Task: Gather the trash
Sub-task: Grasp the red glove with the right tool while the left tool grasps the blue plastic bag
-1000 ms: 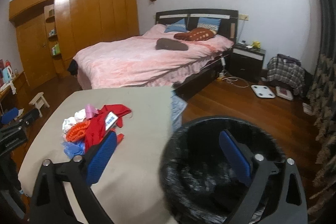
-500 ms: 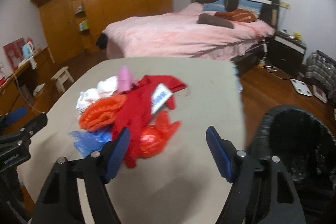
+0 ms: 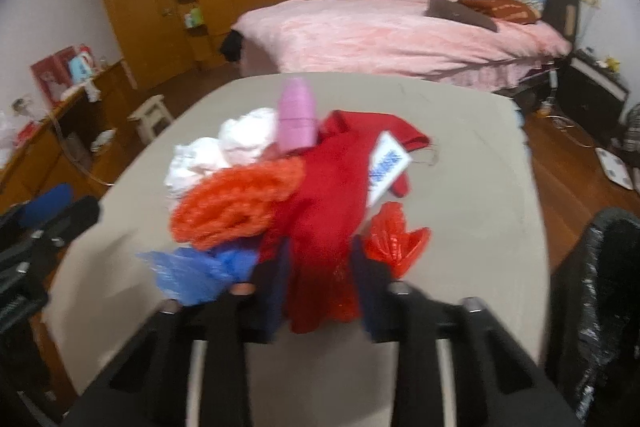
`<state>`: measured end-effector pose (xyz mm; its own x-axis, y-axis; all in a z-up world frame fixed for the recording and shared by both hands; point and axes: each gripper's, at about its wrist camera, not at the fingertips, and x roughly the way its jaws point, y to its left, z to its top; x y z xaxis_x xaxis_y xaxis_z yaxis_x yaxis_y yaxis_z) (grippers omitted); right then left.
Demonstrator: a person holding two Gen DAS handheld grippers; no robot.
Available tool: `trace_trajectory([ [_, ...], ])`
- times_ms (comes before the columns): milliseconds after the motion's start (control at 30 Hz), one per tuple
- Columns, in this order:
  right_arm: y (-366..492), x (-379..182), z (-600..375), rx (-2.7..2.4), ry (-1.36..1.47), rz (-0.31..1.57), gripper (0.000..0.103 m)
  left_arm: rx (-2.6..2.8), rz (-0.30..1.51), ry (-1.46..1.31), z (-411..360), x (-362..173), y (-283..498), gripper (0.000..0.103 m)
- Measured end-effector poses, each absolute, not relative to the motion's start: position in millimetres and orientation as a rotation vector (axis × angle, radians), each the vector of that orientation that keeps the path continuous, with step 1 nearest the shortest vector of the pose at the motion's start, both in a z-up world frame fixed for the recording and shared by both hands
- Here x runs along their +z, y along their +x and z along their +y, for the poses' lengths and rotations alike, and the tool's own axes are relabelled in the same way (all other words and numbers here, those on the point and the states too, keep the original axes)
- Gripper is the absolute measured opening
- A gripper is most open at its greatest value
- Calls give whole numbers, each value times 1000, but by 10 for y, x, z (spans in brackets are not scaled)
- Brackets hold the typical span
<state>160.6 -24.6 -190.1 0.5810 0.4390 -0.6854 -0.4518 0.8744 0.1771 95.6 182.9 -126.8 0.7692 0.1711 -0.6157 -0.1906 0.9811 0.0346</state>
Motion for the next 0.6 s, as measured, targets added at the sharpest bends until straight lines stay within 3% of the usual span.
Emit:
trace_trajectory([
  [133, 1519, -1768, -297, 560, -2, 767, 11, 174, 663, -30, 1747, -1264, 999, 67],
  [533, 1456, -1534, -627, 555, 38, 745, 11, 34, 681, -13, 1357, -1327, 1232, 67],
  [600, 1456, -1529, -664, 557, 43, 749, 11, 19, 688, -8, 1313, -1366, 1272, 62],
])
